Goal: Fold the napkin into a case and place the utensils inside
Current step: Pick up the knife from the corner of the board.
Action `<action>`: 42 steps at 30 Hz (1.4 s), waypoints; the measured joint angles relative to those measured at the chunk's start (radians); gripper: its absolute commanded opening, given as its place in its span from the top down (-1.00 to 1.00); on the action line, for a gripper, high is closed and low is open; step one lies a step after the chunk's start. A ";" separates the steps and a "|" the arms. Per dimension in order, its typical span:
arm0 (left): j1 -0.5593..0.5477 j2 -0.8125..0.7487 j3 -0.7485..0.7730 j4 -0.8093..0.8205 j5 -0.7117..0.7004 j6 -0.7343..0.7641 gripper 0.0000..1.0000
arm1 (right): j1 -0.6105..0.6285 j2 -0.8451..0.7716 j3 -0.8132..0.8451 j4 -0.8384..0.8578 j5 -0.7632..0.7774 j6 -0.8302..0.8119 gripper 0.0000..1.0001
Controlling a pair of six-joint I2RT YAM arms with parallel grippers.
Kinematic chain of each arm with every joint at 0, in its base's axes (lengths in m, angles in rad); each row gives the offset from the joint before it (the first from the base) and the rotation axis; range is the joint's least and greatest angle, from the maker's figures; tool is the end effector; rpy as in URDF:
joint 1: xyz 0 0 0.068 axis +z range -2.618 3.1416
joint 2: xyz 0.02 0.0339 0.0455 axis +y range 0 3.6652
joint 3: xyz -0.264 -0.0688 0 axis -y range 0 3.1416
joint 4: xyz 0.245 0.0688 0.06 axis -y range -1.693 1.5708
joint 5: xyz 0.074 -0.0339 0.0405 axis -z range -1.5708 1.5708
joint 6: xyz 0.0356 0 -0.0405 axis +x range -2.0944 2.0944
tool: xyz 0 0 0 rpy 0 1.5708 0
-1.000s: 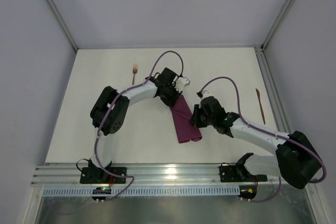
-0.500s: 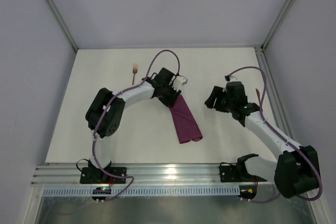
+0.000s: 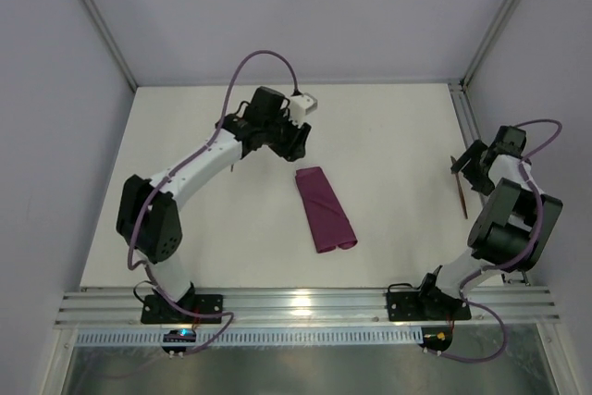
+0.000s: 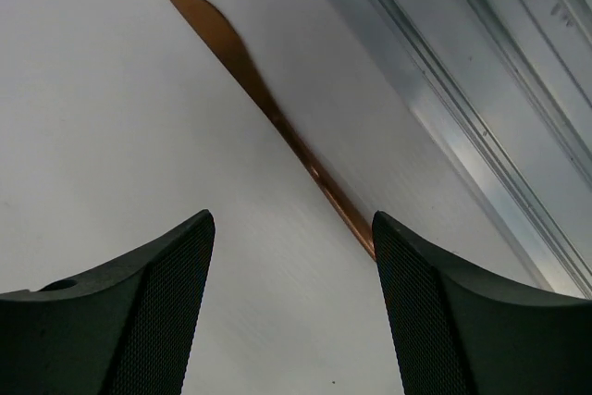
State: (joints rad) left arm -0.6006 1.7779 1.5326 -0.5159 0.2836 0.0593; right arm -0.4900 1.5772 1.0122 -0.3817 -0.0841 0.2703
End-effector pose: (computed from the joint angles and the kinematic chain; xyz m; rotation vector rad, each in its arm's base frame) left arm 0.3284 -0.2370 0.2959 0.9040 2.1927 -0.5968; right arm 0.2879 -0.1502 0.2082 0.9006 2.3457 0.0162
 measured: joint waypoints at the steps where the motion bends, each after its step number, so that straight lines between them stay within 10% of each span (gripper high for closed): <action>1: 0.021 -0.026 -0.017 -0.008 0.007 0.002 0.07 | -0.011 0.039 0.004 -0.015 0.000 -0.010 -0.46; 8: 0.192 -0.183 -0.161 -0.068 0.016 0.050 0.08 | -0.006 0.103 0.005 -0.090 0.037 -0.057 -0.39; 22: 0.273 -0.239 -0.181 -0.127 0.077 0.103 0.10 | -0.002 0.213 0.090 -0.119 0.096 -0.129 0.94; 42: 0.274 -0.244 -0.181 -0.158 0.228 0.106 0.10 | 0.332 -0.156 -0.118 -0.037 -0.050 -0.056 0.94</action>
State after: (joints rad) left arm -0.3267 1.5341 1.3514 -0.6743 0.5117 0.1654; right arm -0.1585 1.4208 0.8944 -0.4191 -0.1345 0.2146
